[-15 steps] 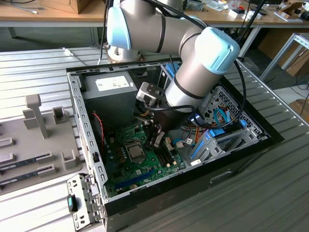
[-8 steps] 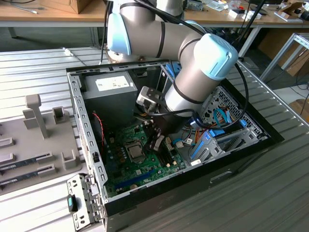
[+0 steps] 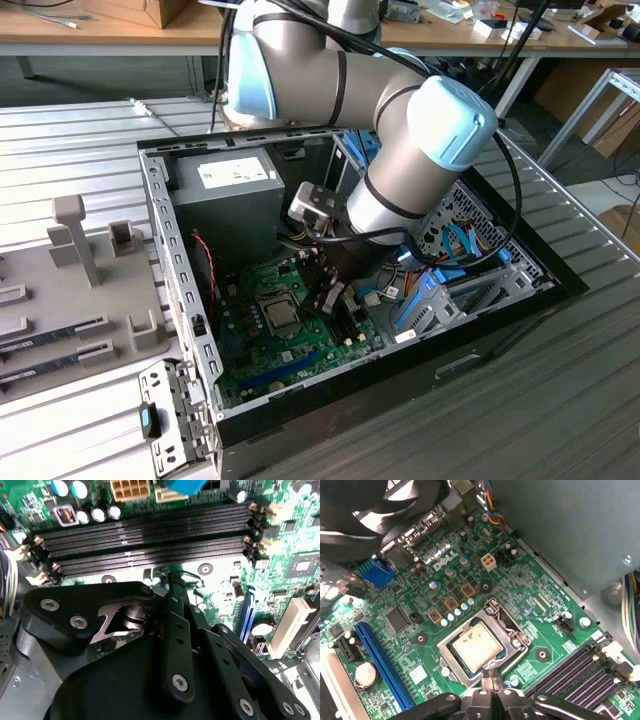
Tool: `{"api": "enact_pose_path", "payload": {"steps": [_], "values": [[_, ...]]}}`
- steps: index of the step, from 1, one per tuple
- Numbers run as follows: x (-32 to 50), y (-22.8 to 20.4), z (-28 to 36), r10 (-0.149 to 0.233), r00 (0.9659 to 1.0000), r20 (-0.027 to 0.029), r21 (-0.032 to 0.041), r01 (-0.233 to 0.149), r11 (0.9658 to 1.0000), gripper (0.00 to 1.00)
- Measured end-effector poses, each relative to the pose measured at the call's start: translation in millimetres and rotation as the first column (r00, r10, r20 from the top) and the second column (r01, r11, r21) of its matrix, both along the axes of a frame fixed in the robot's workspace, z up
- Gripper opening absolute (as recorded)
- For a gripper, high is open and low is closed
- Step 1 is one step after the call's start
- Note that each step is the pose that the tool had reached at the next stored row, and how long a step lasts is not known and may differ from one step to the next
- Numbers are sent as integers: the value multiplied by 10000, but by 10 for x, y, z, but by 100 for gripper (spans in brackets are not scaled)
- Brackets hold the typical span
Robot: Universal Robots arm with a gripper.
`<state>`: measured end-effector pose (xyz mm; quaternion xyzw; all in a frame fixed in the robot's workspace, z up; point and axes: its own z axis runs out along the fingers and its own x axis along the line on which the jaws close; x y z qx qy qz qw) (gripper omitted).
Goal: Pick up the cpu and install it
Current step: 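Install the first cpu locking lever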
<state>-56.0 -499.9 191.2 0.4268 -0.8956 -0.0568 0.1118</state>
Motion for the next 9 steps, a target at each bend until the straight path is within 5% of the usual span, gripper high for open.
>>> {"api": "enact_pose_path", "payload": {"steps": [4,7,9], "values": [[-1,-7,4,-1,10000,0,25,1,10000,11],[-3,-7,34,-1,10000,2,164,1,9999,11],[-3,-8,115,-2,10000,-1,247,2,9997,11]]}}
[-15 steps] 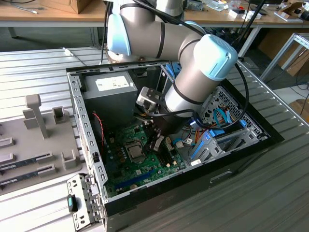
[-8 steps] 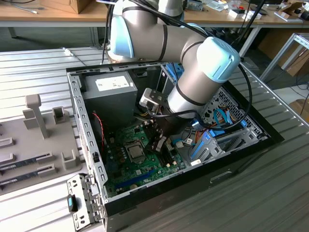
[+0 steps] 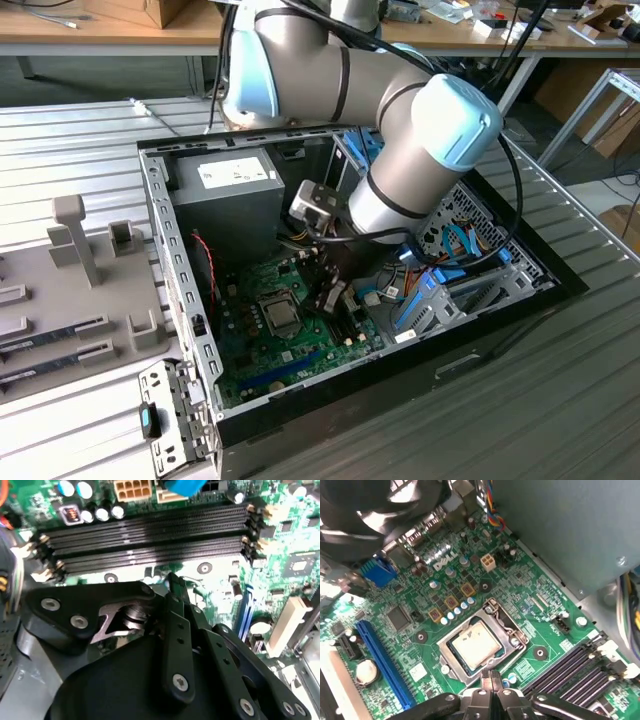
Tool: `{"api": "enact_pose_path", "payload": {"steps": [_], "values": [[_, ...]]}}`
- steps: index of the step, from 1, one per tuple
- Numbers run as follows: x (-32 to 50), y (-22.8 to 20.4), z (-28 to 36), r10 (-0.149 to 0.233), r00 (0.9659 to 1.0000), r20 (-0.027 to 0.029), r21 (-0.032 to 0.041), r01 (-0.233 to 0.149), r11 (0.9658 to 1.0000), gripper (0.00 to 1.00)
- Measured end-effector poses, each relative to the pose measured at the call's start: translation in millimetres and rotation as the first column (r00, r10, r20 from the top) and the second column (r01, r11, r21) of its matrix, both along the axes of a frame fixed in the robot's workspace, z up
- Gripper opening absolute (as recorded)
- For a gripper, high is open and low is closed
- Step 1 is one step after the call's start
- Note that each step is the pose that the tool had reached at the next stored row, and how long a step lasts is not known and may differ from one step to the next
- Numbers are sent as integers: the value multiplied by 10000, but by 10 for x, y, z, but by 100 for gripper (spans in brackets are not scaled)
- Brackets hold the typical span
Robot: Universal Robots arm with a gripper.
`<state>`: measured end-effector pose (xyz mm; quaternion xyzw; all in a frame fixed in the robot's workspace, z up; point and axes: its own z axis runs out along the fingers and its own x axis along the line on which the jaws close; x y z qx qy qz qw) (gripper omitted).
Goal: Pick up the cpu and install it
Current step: 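Install the first cpu locking lever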
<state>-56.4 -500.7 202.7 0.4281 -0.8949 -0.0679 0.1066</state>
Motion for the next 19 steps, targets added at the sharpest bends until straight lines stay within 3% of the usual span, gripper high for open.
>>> {"api": "enact_pose_path", "payload": {"steps": [2,5,9,12,19], "values": [[0,-1,15,1,10000,0,66,-1,10000,11],[0,-27,11,1,10000,1,253,-1,9997,11],[0,-79,-10,-3,10000,0,372,3,9993,11],[0,-112,-43,-5,10000,0,389,5,9992,11],[1,-126,-91,-4,10000,0,389,4,9992,11]]}}
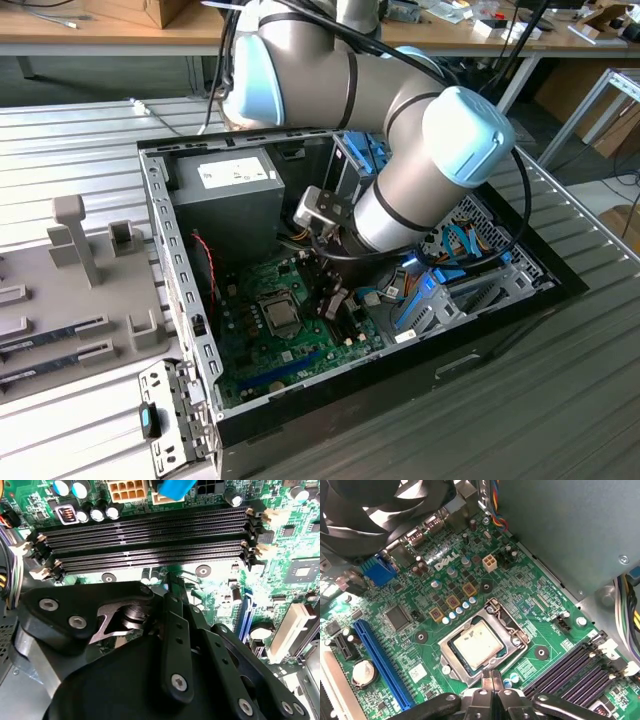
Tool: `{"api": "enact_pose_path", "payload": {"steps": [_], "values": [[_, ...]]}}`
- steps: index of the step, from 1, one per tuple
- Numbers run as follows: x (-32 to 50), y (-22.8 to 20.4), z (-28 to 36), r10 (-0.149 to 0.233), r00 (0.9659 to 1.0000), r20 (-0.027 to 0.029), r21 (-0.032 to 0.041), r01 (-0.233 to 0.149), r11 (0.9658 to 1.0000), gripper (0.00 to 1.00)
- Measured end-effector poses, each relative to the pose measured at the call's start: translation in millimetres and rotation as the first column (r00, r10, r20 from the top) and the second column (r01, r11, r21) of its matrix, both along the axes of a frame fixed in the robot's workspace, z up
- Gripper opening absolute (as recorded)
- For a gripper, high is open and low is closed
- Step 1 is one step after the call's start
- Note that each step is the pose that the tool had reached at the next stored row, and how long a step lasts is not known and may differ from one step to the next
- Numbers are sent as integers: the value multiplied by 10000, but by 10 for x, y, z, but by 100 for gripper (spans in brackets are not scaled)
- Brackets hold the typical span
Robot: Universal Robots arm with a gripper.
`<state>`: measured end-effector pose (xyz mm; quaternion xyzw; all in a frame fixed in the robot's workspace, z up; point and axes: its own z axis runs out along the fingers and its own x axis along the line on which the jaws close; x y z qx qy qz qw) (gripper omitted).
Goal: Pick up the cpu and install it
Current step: 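Install the first cpu locking lever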
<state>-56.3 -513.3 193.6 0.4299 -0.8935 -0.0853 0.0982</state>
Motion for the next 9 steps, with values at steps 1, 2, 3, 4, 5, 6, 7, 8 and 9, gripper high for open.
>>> {"api": "enact_pose_path", "payload": {"steps": [1,2,3,4,5,6,7,8,9], "values": [[0,-6,-5,0,10000,1,7,0,10000,11],[-1,-22,-11,-1,10000,0,13,1,10000,11],[3,-32,-14,0,10000,-2,23,0,10000,11],[4,-42,-15,0,10000,0,39,0,10000,11],[-2,-54,-15,0,10000,0,60,0,10000,11],[-19,-60,-14,3,10000,-1,106,-3,9999,11],[-23,-61,-14,1,10000,-3,134,-1,9999,11],[-24,-60,-14,0,10000,-2,151,0,9999,11],[-24,-60,-15,0,10000,-1,167,0,9999,11]]}}
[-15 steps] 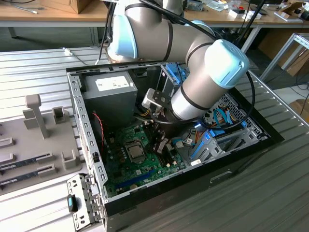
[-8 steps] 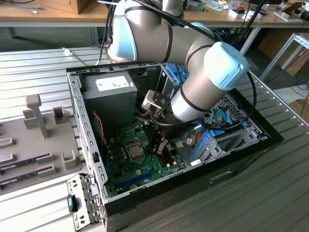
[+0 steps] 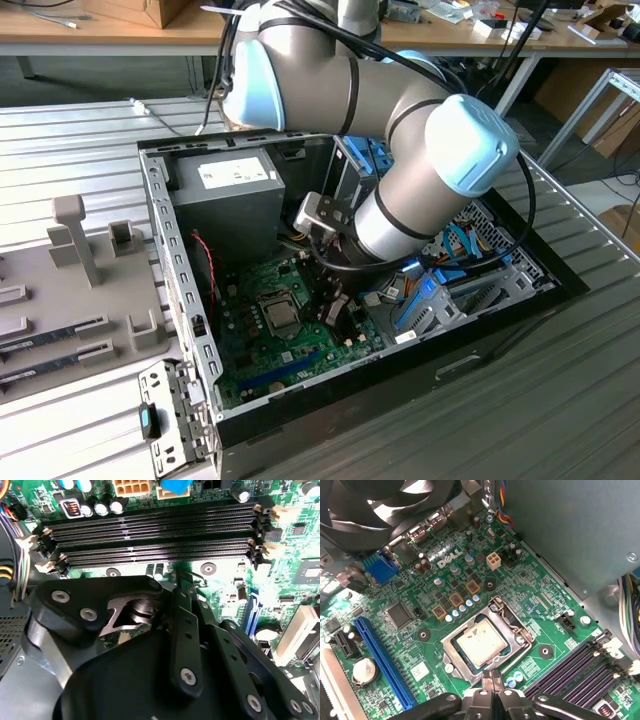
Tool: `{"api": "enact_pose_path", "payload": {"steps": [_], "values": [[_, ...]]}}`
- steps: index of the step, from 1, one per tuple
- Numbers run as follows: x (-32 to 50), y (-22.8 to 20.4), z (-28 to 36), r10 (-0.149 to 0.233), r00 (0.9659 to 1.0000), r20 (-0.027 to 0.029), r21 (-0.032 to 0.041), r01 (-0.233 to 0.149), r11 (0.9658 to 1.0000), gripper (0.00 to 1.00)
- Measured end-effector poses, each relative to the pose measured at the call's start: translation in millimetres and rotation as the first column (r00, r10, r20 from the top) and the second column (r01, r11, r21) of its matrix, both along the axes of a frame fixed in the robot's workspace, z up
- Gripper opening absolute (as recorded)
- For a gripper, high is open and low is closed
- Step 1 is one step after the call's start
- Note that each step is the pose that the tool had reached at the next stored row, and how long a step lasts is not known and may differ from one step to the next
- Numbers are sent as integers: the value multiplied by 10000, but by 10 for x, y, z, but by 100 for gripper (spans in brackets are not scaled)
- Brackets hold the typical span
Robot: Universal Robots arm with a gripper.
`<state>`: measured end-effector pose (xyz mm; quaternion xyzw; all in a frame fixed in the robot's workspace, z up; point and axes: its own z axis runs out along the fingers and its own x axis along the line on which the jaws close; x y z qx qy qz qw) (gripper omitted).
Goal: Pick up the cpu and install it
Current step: 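Install the first cpu locking lever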
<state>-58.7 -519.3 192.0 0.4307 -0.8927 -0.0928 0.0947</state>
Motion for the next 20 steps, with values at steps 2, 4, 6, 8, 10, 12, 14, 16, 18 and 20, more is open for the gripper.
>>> {"api": "enact_pose_path", "payload": {"steps": [2,4,6,8,10,12,14,16,18,20], "values": [[-1,0,7,-1,10000,1,24,1,10000,11],[-1,1,52,-2,10000,4,64,2,10000,11],[0,0,109,-1,10000,1,112,1,9999,11],[0,0,127,0,10000,0,141,0,9999,11],[0,0,154,-1,10000,0,163,1,9999,11],[6,5,375,-1,10000,0,291,1,9996,11],[16,136,532,10,10000,-9,352,-10,9994,11],[18,168,550,17,10000,-12,362,-16,9993,11],[18,172,579,19,10000,-12,382,-18,9993,11],[17,173,581,17,10000,-11,385,-17,9993,11]]}}
